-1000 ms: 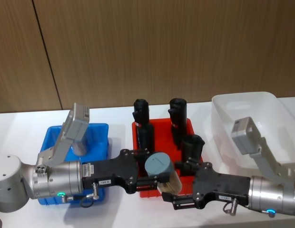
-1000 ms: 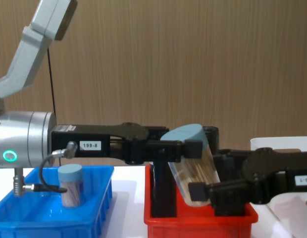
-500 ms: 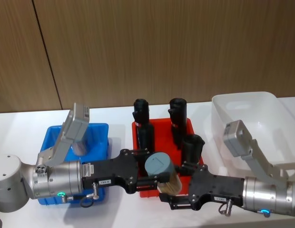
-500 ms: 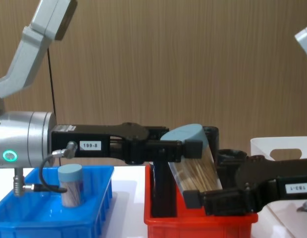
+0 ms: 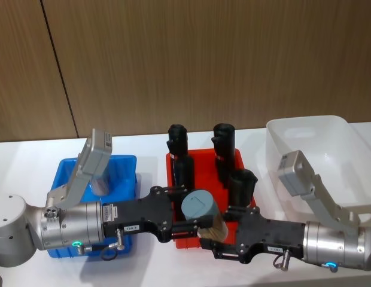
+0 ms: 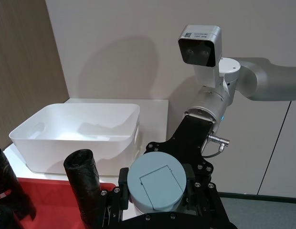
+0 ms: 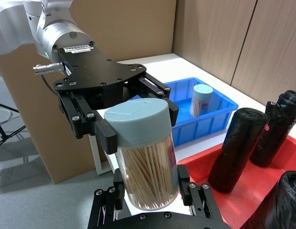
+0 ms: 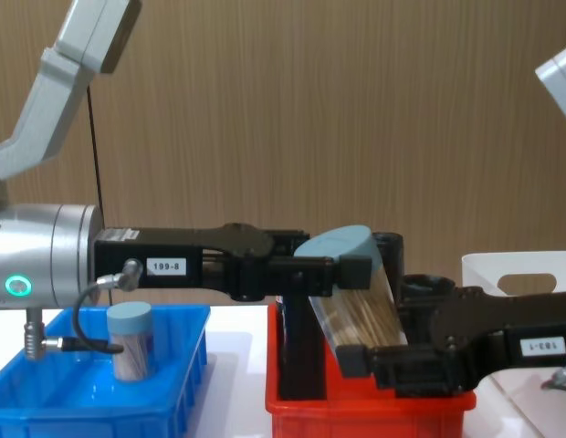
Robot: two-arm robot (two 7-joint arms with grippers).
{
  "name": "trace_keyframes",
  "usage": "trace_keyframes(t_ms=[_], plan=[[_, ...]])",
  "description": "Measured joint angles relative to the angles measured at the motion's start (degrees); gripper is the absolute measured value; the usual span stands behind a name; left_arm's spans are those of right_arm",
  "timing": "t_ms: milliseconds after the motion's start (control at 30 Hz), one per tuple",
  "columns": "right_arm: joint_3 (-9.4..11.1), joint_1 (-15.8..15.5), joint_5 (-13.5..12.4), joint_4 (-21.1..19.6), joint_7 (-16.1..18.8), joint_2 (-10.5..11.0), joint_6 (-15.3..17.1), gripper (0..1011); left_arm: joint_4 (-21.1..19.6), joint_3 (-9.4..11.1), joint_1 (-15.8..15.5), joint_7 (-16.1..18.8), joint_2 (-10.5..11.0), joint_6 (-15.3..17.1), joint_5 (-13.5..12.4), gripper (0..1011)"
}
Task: Pick the cotton swabs from the blue box and place them into the white box.
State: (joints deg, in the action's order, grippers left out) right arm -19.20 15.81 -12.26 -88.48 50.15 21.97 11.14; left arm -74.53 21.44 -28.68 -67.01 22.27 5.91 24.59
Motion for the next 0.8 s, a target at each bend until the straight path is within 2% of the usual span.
trace_keyframes(t_ms=[167,333,433,533,800], plan=[[-0.1,0.0,-0.2,0.0,-0.1,0.2,0.0,654,0.0,0.0,0.0,0.0,0.0,0.0,0.0,669],[-0.2,0.0,-0.5,-0.2,-0.4,0.5,0.1,653,0.0,0.1,0.0,-0.1,0.0,0.0,0.0,825],[-0.2,0.0,-0.7,-0.4,-0.5,0.6,0.1,653,0.0,0.1,0.0,-0.1,0.0,0.0,0.0,875],[-0.3,-0.2,-1.0,-0.7,-0.6,0.8,0.2,653,0.0,0.1,0.0,-0.2,0.0,0.0,0.0,986],[-0.4,-0.5,-1.8,-1.1,-0.8,1.2,0.1,653,0.0,0.0,0.0,-0.2,0.0,0.0,0.0,1004]])
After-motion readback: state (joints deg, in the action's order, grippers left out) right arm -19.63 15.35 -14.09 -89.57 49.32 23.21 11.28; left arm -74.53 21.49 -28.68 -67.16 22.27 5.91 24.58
